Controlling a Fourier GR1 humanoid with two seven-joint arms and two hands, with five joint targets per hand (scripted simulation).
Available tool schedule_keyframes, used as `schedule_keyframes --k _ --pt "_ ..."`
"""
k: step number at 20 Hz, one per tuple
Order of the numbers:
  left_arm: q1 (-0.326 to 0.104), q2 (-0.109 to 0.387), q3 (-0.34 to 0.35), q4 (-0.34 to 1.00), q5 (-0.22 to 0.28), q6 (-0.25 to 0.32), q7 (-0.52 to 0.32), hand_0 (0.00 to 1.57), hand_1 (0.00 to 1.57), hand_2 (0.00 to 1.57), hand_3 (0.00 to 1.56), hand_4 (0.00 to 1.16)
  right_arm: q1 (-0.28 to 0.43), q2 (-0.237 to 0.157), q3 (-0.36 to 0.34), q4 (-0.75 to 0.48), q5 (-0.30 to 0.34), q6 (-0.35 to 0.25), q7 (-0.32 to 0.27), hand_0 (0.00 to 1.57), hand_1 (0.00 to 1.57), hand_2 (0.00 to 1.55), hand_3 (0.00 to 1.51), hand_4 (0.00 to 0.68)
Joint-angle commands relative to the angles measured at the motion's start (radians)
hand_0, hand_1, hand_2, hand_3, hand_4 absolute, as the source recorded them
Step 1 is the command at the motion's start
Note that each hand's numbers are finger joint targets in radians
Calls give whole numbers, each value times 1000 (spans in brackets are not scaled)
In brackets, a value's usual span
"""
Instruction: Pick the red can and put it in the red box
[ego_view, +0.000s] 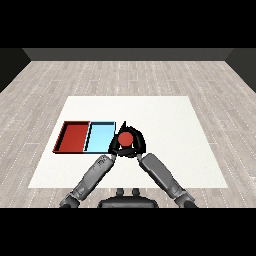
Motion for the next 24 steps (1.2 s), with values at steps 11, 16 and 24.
schedule_keyframes --k 11,16,24 --pt "-59 -12 -78 -26 -56 188 159 1571 1571 1504 1390 950 54 7 -3 -2 -19 58 -81 1470 1470 1440 1393 559" --pt "-29 -12 -60 32 -17 181 34 1571 1571 1495 1340 857 -20 7 23 64 -81 29 -104 1518 1518 1450 1391 541" --pt "33 41 -83 -136 -4 200 77 1571 1571 1530 1426 926 -48 7 39 11 -54 -14 -43 1486 1486 1454 1398 545"
